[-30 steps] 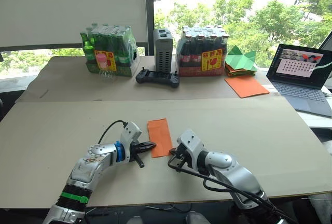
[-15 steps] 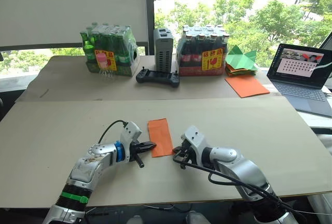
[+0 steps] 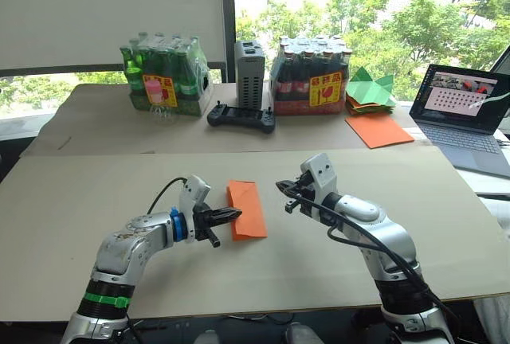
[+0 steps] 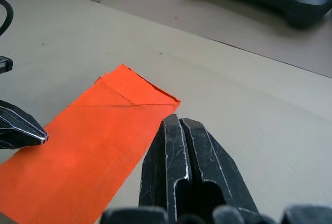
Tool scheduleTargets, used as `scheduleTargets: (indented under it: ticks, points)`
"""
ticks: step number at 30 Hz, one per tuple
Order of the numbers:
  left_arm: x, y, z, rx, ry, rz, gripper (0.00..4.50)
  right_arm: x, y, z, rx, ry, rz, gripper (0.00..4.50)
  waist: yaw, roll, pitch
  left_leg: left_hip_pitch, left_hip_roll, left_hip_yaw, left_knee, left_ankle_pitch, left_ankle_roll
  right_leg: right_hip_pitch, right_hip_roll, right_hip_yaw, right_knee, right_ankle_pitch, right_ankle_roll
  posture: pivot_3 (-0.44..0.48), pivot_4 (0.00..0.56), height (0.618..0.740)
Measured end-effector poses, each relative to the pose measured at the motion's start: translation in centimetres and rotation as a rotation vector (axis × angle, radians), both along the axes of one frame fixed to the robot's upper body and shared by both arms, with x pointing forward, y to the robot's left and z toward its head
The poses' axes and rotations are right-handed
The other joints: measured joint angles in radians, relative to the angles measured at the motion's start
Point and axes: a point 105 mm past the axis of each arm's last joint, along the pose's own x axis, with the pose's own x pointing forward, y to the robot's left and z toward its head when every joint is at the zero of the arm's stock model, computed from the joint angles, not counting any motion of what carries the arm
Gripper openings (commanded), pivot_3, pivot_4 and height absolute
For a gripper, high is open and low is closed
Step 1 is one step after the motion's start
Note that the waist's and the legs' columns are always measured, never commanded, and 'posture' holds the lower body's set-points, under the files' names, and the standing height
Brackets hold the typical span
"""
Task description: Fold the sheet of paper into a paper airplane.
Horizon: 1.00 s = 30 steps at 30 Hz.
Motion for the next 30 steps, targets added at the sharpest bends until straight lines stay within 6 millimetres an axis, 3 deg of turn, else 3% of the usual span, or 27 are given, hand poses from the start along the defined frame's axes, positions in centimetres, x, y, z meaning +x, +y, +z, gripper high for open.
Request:
scheduleTargets:
  ticks: [9,14,24,30]
  points:
    - [-1.4,2.4,-0.3,0.026,0.032,0.001,0.0,0.1,-0.1,-0.2,0.001,0.003,-0.016,0.02,0.0,0.0,0.0,0.0,0.0,0.0,0.0,0.0,0.0,0.0,0.0,0.0,0.0,0.0,0.0,0.0,0.15,0.74]
    - [-1.4,2.7,-0.4,0.031,0.035,0.008,0.0,0.0,-0.2,-0.4,0.0,0.011,-0.025,0.02,0.003,0.0,0.0,0.0,0.0,0.0,0.0,0.0,0.0,0.0,0.0,0.0,0.0,0.0,0.0,0.0,0.15,0.74]
    - [-0.4,-1.7,-1.1,0.026,0.015,-0.083,0.0,-0.1,0.0,-0.7,0.003,0.02,-0.021,0.02,0.0,0.0,0.0,0.0,0.0,0.0,0.0,0.0,0.0,0.0,0.0,0.0,0.0,0.0,0.0,0.0,0.15,0.74]
    - [-0.2,-2.9,-0.9,0.017,0.003,-0.113,0.0,-0.2,0.0,-0.6,0.009,0.013,-0.024,0.02,0.001,0.0,0.0,0.0,0.0,0.0,0.0,0.0,0.0,0.0,0.0,0.0,0.0,0.0,0.0,0.0,0.15,0.74]
